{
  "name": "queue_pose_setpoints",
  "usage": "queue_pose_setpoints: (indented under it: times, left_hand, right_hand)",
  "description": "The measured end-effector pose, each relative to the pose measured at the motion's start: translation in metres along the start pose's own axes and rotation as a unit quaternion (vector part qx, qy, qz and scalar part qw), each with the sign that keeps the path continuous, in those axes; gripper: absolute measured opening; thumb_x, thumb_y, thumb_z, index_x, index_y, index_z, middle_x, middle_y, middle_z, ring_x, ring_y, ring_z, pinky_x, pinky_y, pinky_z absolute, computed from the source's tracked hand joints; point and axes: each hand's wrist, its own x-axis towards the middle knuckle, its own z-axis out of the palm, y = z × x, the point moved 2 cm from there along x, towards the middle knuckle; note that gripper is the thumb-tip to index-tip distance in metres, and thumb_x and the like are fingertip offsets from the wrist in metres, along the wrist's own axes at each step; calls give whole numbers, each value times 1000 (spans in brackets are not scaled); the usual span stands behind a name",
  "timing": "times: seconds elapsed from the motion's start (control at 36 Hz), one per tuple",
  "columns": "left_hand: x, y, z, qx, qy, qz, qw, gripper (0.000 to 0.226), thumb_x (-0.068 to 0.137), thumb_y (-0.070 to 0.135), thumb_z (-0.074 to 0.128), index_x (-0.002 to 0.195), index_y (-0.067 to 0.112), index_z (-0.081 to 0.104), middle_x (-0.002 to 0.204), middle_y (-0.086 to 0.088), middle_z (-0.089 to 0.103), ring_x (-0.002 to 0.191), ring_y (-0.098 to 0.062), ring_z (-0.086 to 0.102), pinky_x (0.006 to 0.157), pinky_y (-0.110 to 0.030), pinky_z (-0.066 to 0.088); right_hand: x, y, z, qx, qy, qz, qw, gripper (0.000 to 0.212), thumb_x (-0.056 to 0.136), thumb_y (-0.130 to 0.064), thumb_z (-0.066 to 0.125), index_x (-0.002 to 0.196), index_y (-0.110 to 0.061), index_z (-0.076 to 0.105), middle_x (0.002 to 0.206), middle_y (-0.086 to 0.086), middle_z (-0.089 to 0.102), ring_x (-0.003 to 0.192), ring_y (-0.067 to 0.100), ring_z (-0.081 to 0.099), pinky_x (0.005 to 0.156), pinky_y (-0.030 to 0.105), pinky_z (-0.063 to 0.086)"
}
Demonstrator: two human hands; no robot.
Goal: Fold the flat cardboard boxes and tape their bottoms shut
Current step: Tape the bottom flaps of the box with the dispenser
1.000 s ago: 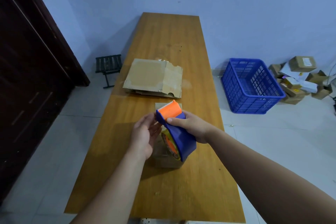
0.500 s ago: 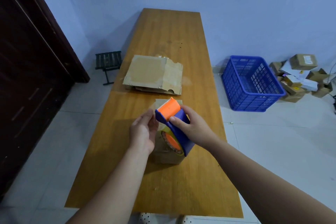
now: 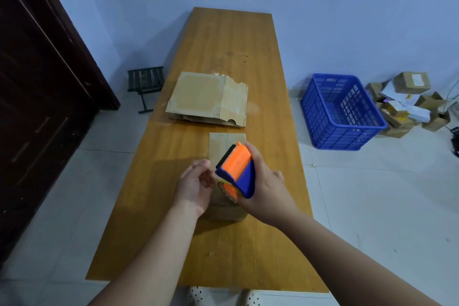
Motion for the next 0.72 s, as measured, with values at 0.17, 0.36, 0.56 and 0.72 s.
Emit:
queue_pose_setpoints:
  times: [0.17,0.36,0.56,0.72]
  left_hand:
    - [-2,-6,-10,-14,1,24,1000,21,93,4,52,75,12,58,62,2,60,60,-9,59,62,-23,47]
    - [-7,-5,-18,17,71,31,997,13,90,0,56,83,10,60,70,-4,58,65,-14,55,62,-26,47]
    - [-11,-10,-24,4,80,2,997,8,92,2,53,87,8,57,77,-9,57,74,-19,57,70,-31,50]
    - [-10,-10,-23,32,69,-13,997,7,97,1,46,97,5,52,99,-17,63,90,-24,64,72,-31,51]
  right_hand:
    - [-18,16,14,112,49,44,992,113,78,-39,75,137,-56,-19,102,-25,44,93,4,57,79,23,53]
    - [-19,21,20,181,105,36,977,76,77,-19,78,120,-49,23,109,-26,45,98,-18,49,73,3,43]
    - [-17,15,28,187,132,63,971,72,71,-45,77,121,-49,24,115,-19,48,103,-10,51,76,7,46]
    - [-17,23,37,165,160,61,971,82,77,-15,77,142,-13,27,120,-1,37,105,-3,45,80,13,47]
